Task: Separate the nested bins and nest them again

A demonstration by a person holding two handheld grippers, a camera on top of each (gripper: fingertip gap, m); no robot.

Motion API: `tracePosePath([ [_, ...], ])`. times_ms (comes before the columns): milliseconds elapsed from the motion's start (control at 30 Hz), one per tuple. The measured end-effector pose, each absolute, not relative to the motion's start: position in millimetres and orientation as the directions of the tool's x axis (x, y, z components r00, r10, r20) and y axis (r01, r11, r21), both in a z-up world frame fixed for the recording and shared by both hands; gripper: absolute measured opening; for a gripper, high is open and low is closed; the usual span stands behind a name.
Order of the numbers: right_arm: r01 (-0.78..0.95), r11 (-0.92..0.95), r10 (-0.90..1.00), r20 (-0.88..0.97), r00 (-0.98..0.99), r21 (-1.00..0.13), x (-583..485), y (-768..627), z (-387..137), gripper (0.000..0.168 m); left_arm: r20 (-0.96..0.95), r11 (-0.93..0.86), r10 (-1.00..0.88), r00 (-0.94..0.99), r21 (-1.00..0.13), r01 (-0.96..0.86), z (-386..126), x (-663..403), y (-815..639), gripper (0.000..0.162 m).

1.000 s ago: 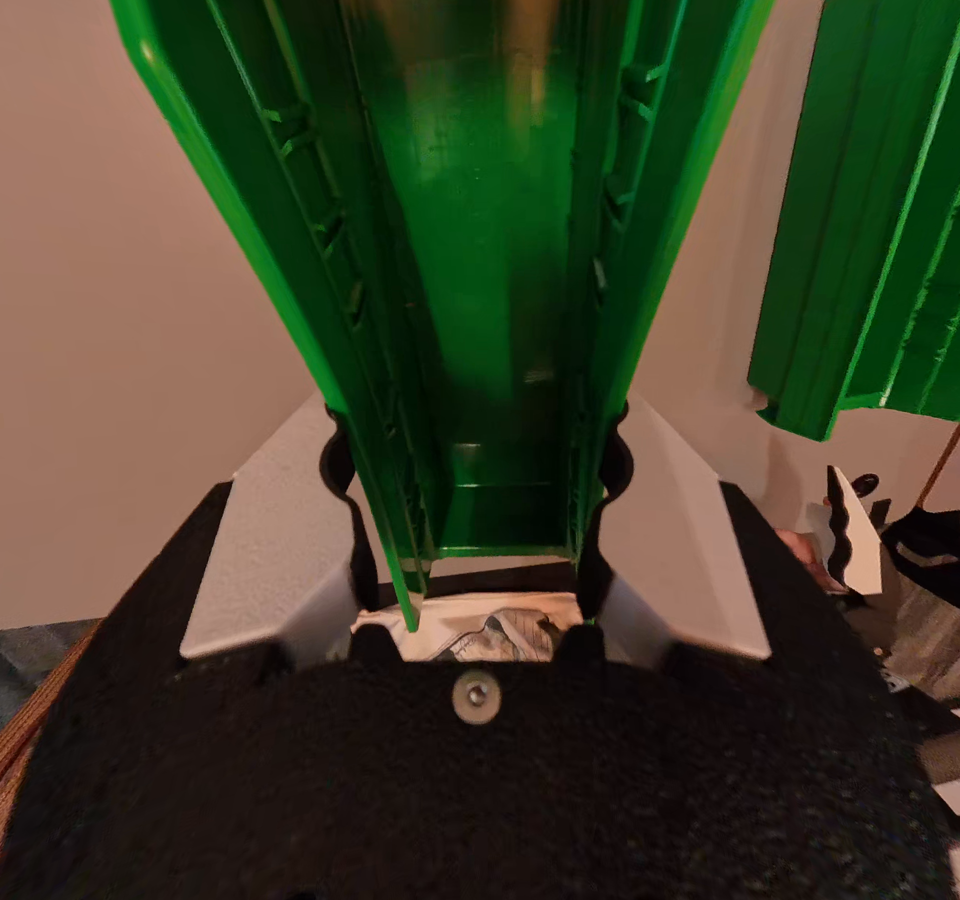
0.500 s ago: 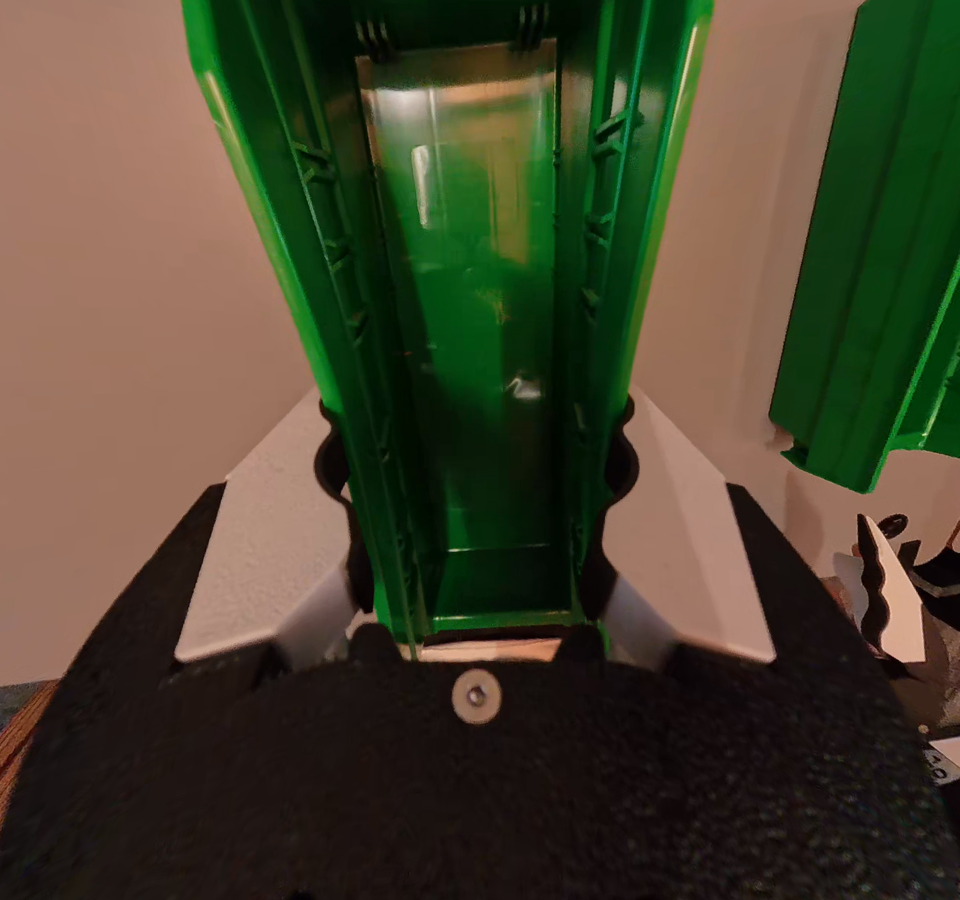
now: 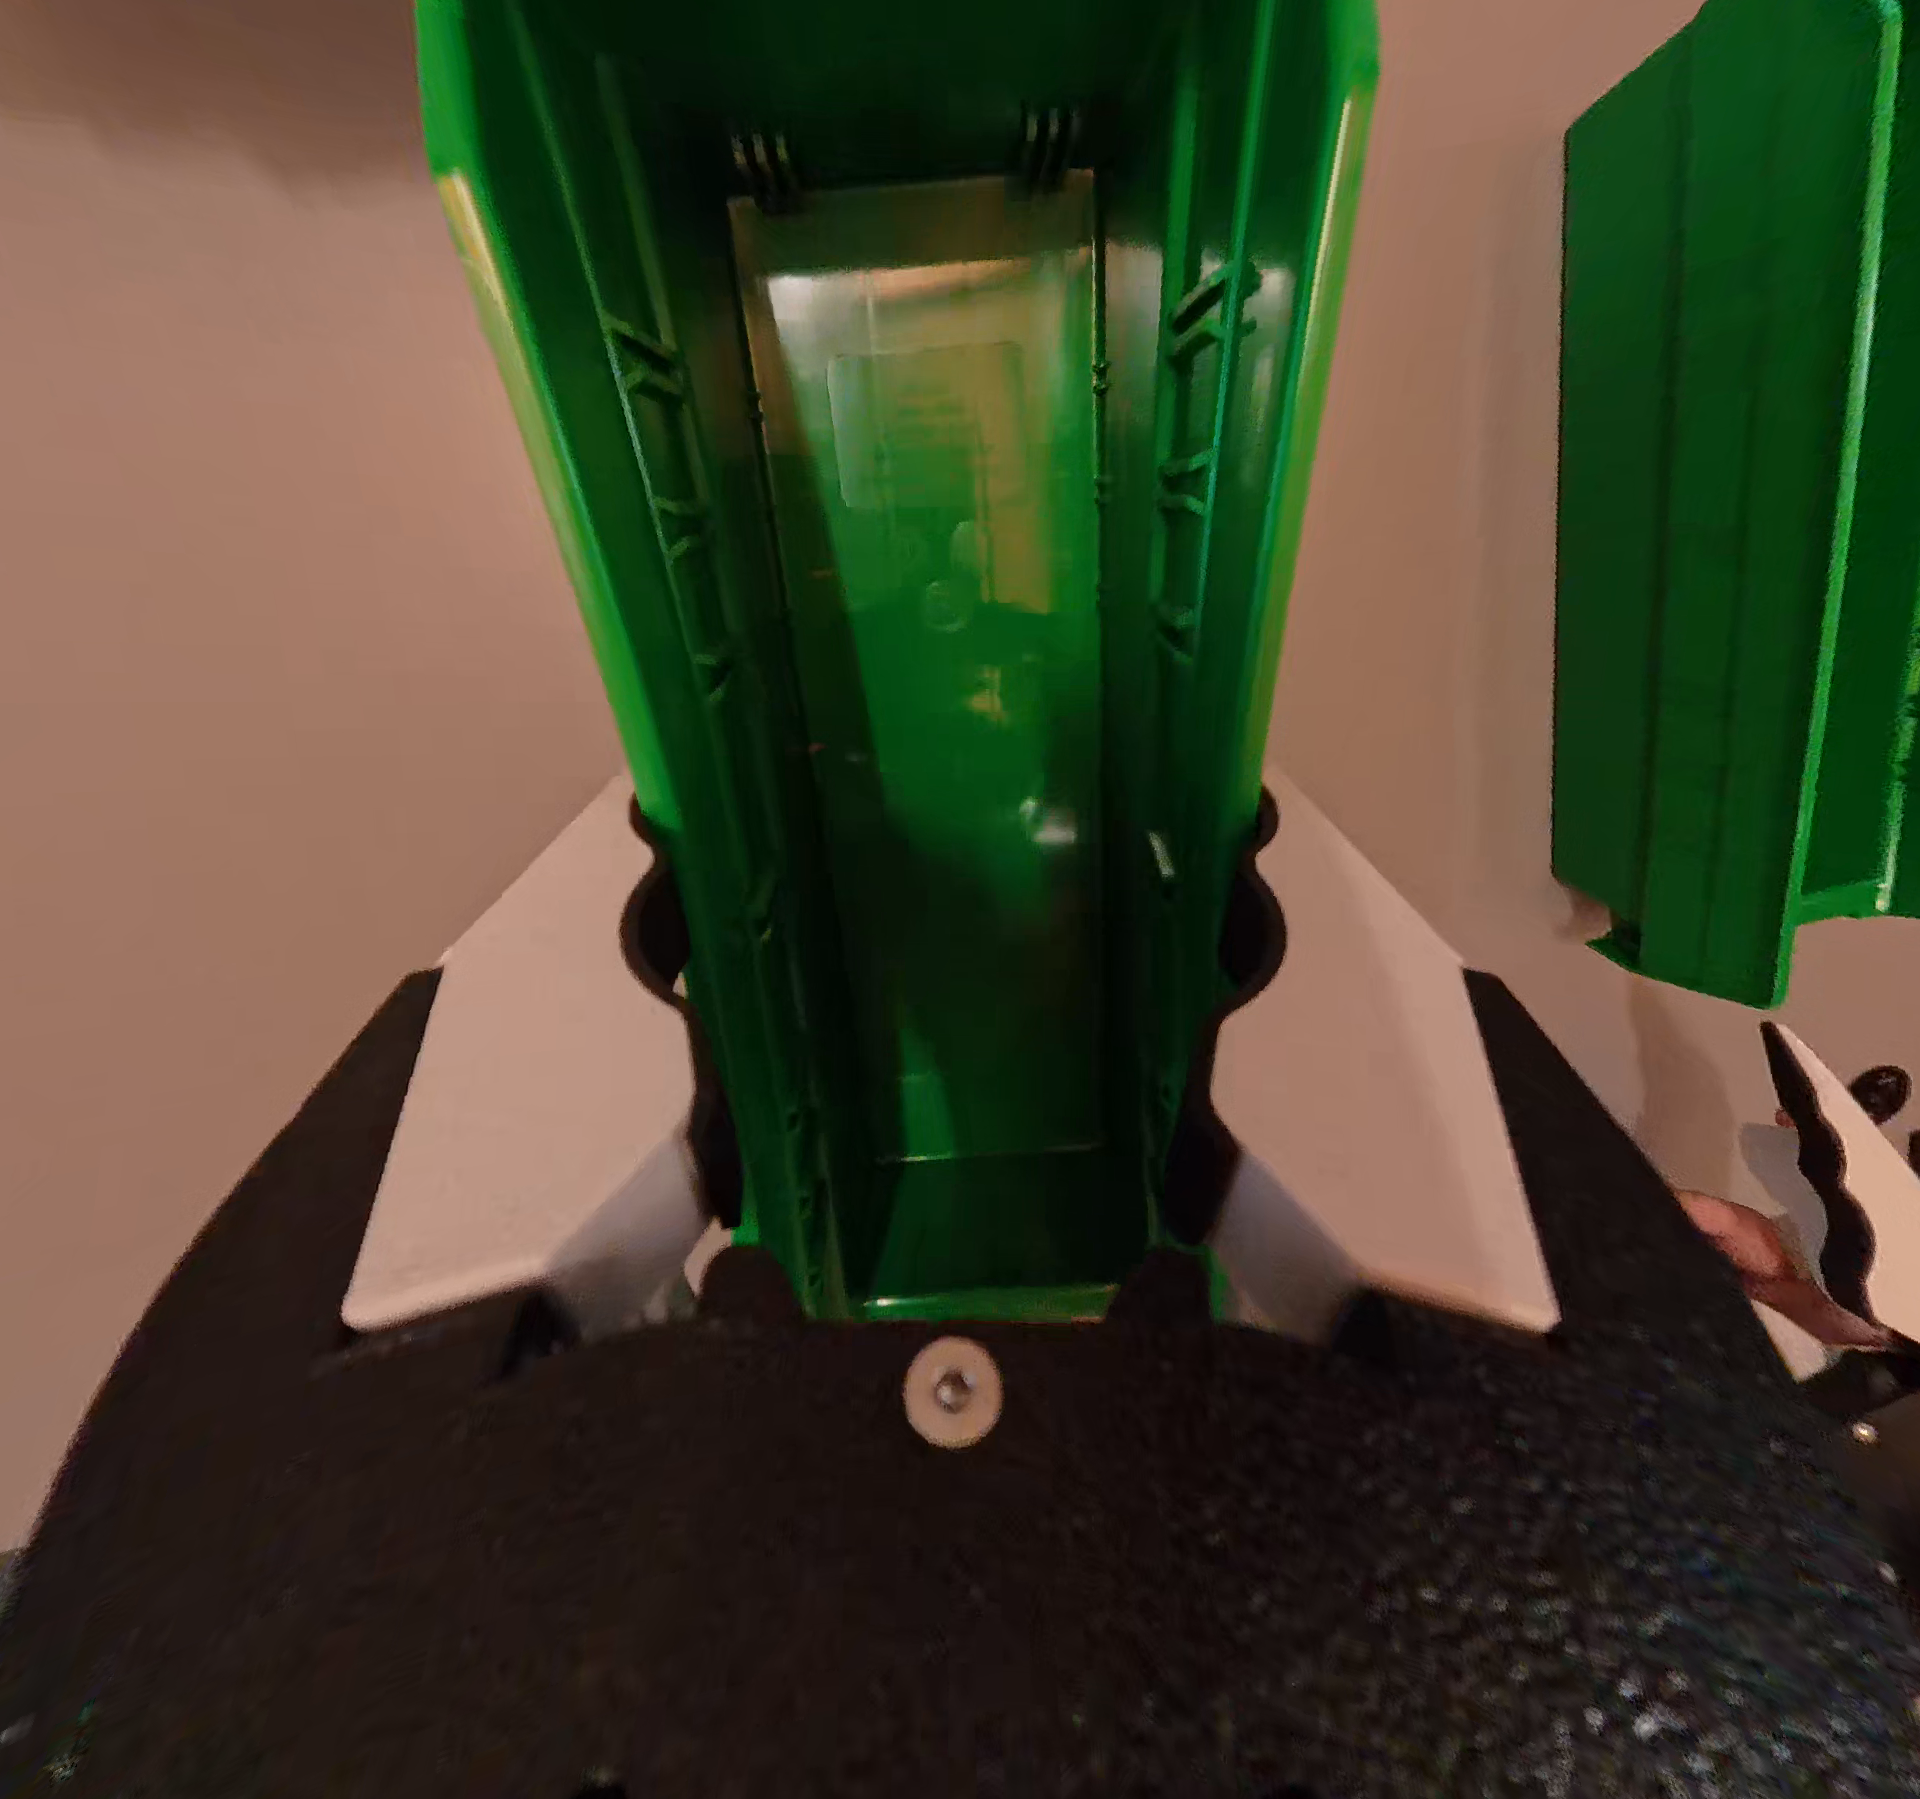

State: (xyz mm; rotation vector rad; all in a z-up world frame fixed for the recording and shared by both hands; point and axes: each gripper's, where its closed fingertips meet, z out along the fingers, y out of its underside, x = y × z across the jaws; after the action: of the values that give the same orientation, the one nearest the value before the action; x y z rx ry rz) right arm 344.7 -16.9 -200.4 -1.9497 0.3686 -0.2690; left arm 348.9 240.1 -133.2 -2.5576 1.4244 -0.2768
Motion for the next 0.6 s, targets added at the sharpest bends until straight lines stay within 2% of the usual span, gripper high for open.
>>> tracePosePath([
  [133, -0.136, -0.381, -0.379, 0.021, 0.925, -0.914, 345.4, -18.7, -203.7, 0.116, 0.072, -0.515, -0.851, 0.520, -0.308, -0.800, -139.1, 350.7, 239.7, 0.107],
  [400, -0.126, -0.361, -0.393, 0.028, 0.919, -0.924, 347.6, -23.1, -194.7, 0.116, 0.037, -0.487, -0.865, 0.501, -0.306, -0.818, -153.5, 352.0, 238.8, 0.119],
  [600, -0.114, -0.347, -0.391, 0.033, 0.920, -0.931, 346.5, -23.4, -189.2, 0.116, 0.029, -0.430, -0.893, 0.450, -0.355, -0.830, -153.9, 354.5, 236.1, 0.126],
])
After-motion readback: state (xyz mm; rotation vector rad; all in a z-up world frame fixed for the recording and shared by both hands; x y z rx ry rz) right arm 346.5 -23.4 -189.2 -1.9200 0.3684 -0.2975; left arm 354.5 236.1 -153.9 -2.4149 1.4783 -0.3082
